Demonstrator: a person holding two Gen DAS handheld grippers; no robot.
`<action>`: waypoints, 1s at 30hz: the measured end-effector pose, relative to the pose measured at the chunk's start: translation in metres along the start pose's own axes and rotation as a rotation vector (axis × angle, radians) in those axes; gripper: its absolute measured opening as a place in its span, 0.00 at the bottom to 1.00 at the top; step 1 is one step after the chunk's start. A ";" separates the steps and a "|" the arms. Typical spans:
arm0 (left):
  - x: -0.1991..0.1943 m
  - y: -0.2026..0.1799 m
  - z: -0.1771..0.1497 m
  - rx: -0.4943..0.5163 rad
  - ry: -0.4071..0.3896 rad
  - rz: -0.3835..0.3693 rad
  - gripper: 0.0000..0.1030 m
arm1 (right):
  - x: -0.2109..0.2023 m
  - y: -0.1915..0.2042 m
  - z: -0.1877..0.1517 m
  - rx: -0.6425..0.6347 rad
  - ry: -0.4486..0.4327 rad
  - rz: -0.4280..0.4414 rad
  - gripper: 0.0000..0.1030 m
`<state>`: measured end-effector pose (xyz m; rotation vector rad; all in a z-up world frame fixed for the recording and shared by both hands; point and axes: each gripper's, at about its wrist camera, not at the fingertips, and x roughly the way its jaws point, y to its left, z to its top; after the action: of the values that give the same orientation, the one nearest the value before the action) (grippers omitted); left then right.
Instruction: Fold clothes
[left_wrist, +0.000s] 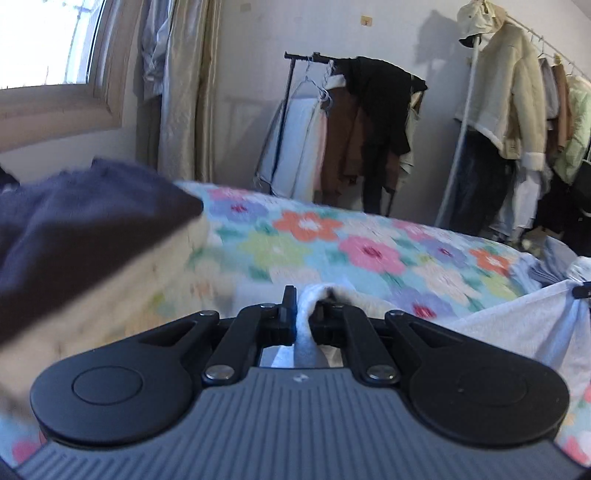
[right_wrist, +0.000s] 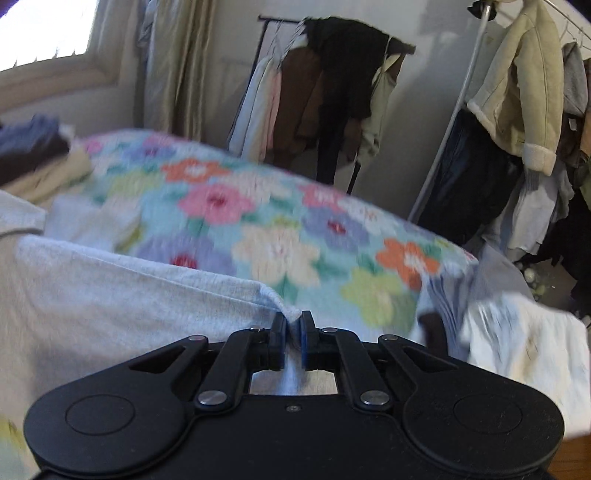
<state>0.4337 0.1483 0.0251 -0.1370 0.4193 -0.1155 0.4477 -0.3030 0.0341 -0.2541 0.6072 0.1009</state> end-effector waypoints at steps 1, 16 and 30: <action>0.011 -0.002 0.006 0.013 0.008 0.018 0.05 | 0.005 0.000 0.008 0.014 -0.020 0.019 0.07; 0.037 0.005 -0.017 0.000 0.104 0.068 0.05 | 0.028 0.037 -0.001 0.004 0.051 0.097 0.07; 0.008 -0.007 0.004 -0.082 0.227 0.101 0.05 | 0.052 0.002 0.068 0.016 0.280 -0.073 0.06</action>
<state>0.4425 0.1404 0.0270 -0.1839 0.6567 -0.0140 0.5270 -0.2824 0.0574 -0.2766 0.8761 -0.0105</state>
